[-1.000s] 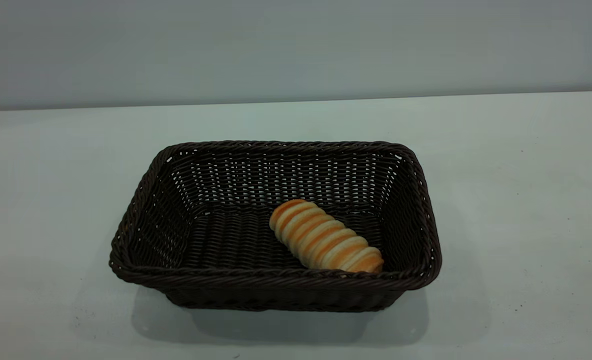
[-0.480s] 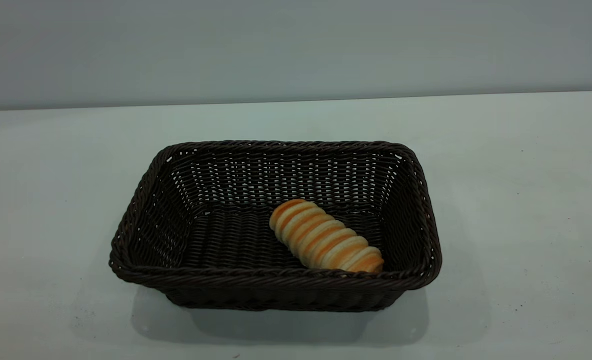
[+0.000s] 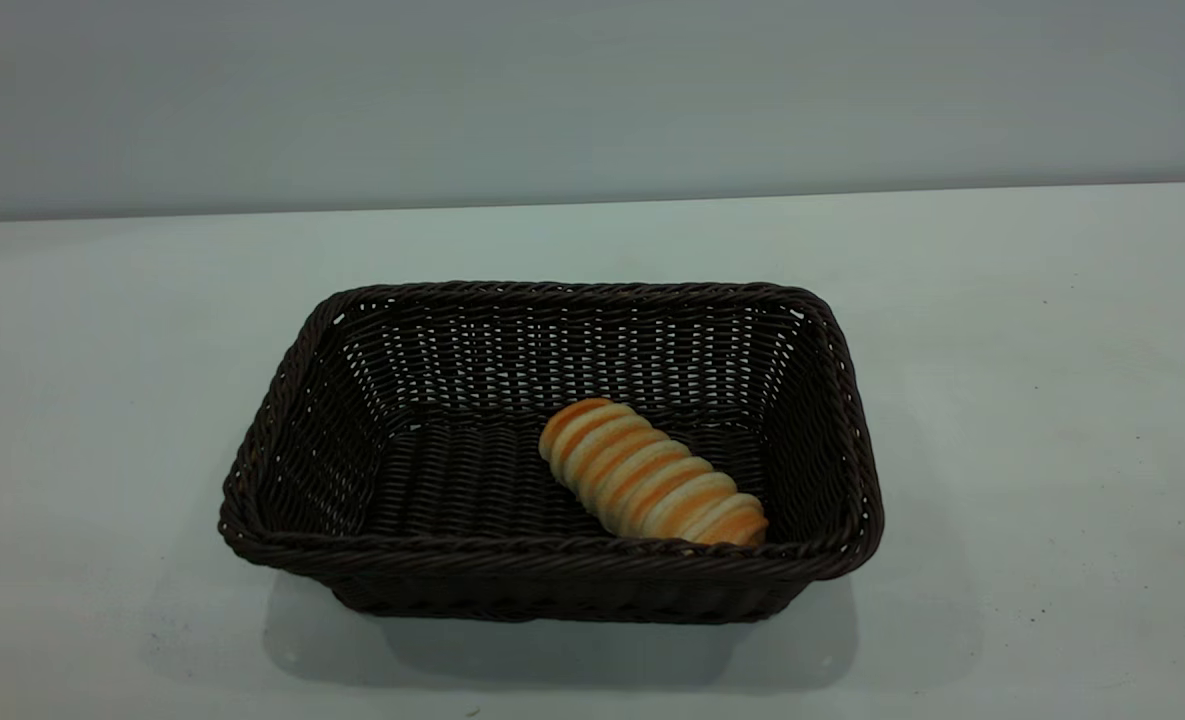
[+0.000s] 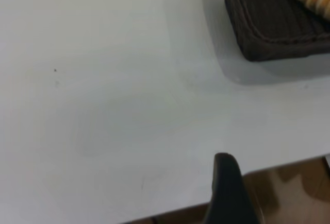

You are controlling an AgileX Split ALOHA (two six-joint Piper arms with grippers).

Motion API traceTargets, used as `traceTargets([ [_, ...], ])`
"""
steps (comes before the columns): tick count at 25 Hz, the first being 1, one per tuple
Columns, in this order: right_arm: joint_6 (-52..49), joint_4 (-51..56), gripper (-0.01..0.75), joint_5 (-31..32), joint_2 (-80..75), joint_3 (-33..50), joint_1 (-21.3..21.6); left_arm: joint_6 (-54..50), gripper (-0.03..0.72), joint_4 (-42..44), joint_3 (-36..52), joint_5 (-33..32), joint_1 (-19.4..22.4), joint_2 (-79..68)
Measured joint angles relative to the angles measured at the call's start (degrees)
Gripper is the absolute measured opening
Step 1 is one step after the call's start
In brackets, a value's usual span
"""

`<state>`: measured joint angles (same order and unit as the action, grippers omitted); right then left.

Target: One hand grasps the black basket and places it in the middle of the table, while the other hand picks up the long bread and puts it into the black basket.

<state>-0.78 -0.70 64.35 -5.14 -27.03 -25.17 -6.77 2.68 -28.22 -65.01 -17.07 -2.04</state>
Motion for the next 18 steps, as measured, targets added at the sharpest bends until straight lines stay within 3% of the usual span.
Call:
traceTargets([
  [9,0.0,0.0,0.325,0.0,0.0,0.0,18.91,0.0,0.544,-0.05,0.0,-0.05,13.22,3.16],
  [14,0.0,0.0,0.325,0.0,0.0,0.0,22.18,0.0,0.544,-0.05,0.0,-0.05,18.11,3.16],
  [18,0.0,0.0,0.325,0.0,0.0,0.0,22.24,0.0,0.544,-0.05,0.0,-0.05,18.66,3.16],
])
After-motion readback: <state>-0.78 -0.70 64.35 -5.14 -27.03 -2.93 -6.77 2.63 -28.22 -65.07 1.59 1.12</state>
